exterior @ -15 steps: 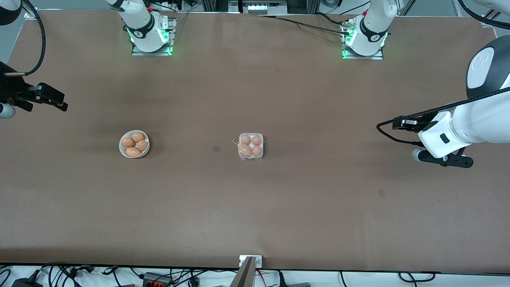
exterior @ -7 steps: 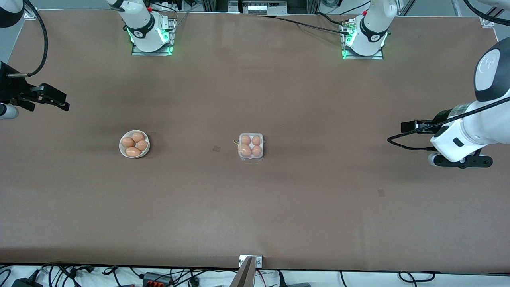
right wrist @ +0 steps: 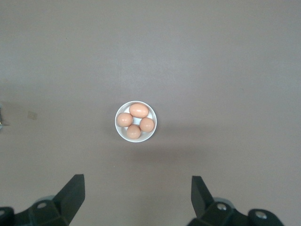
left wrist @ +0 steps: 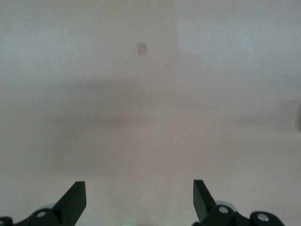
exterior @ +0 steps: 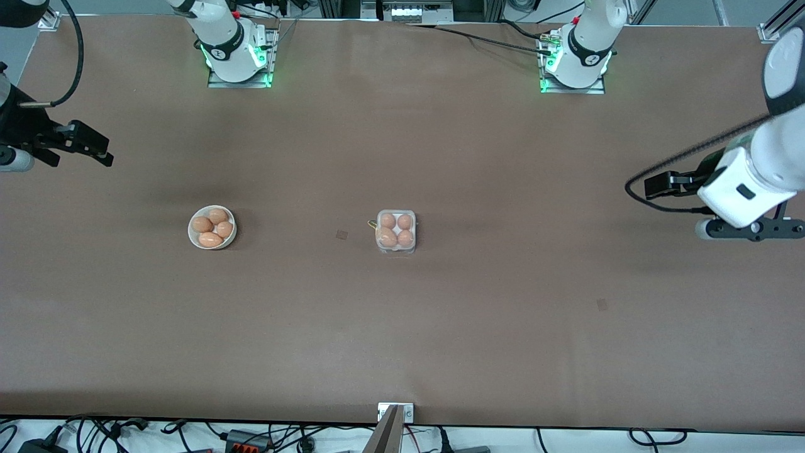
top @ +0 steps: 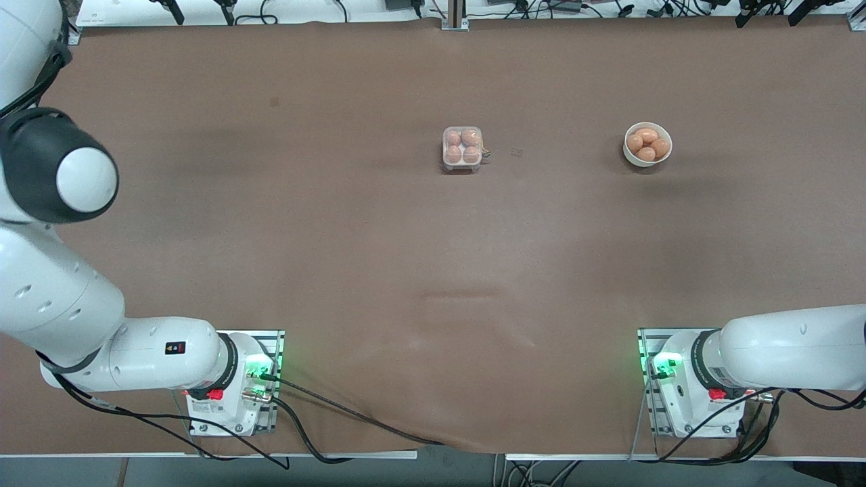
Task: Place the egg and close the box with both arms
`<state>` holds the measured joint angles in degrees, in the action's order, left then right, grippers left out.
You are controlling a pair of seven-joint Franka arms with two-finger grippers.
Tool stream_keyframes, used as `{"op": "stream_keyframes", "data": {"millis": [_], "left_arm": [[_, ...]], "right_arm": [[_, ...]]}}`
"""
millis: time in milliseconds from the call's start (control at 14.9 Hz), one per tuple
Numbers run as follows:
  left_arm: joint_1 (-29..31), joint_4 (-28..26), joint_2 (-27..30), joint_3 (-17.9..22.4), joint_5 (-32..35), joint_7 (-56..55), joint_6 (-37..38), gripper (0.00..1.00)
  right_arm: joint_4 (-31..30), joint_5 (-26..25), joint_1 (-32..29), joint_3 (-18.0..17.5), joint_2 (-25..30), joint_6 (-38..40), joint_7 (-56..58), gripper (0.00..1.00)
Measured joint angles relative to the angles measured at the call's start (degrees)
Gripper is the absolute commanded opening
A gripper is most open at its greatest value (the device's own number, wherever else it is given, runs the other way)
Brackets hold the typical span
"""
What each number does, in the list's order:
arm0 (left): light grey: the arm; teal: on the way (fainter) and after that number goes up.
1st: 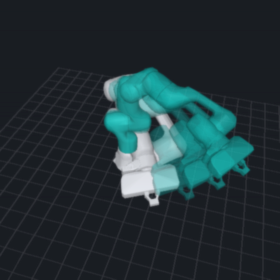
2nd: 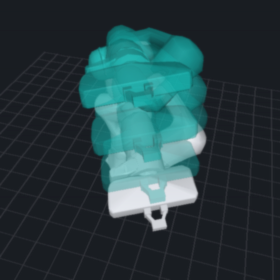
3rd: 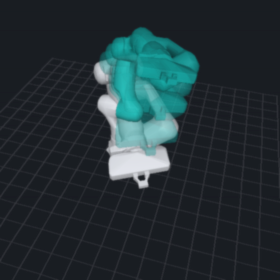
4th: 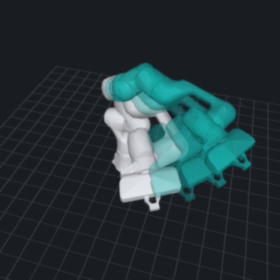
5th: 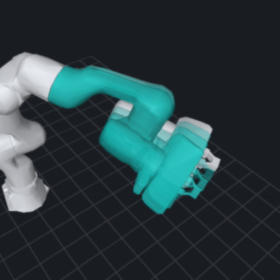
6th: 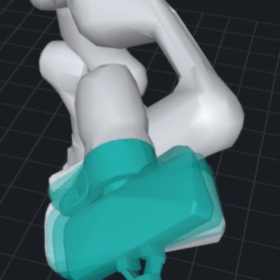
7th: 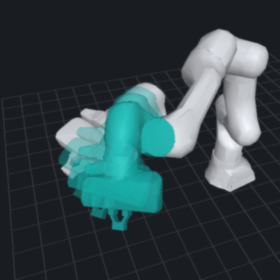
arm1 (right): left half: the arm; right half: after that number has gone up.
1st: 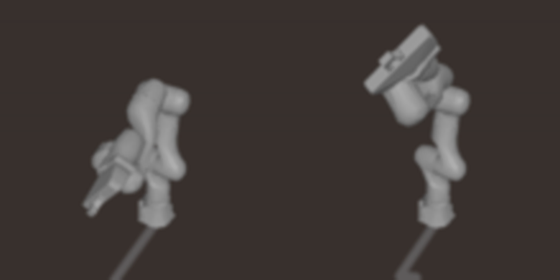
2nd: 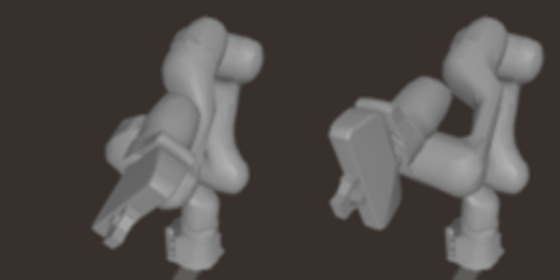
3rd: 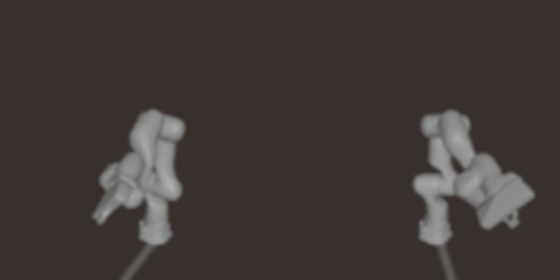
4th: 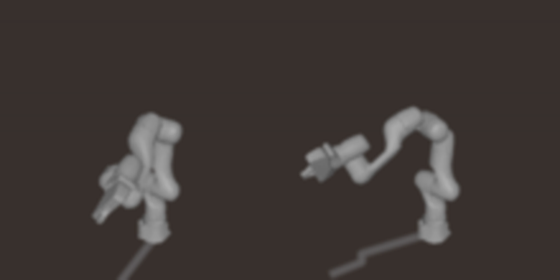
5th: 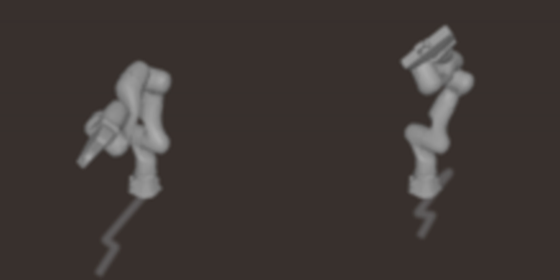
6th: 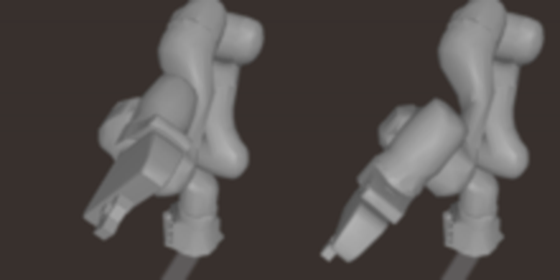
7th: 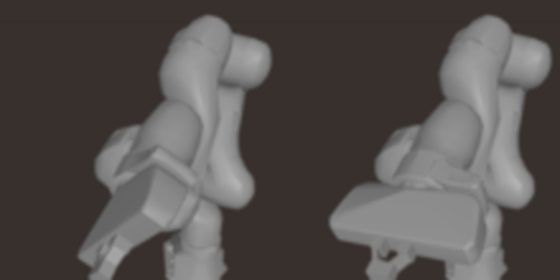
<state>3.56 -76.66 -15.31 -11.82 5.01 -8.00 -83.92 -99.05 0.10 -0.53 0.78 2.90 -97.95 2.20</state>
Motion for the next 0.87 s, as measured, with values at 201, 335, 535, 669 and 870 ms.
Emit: {"op": "stream_keyframes", "data": {"millis": [201,335,535,669,870], "left_arm": [[1.1,-15.0,9.0,-0.1,-1.7,-0.7,-10.6,1.00],[3.5,-20.2,12.3,-0.1,-3.5,-0.7,-13.1,1.00],[4.7,-21.9,13.3,-0.1,-4.0,-0.6,-14.1,1.00],[4.6,-22.1,13.4,-0.4,-4.0,-0.6,-14.2,1.00],[4.6,-22.2,13.4,-0.8,-4.0,-0.6,-14.2,1.00]], "right_arm": [[-0.1,0.0,0.0,0.0,0.2,0.0,0.0,1.00],[-0.1,0.0,0.0,-0.1,0.2,0.6,0.0,1.00],[-0.1,0.0,0.0,-0.1,0.3,1.2,0.0,1.00],[-0.1,0.0,0.0,-0.1,0.3,1.4,0.0,1.00],[-0.1,0.0,0.0,-0.1,0.4,1.4,0.0,1.00]]}}
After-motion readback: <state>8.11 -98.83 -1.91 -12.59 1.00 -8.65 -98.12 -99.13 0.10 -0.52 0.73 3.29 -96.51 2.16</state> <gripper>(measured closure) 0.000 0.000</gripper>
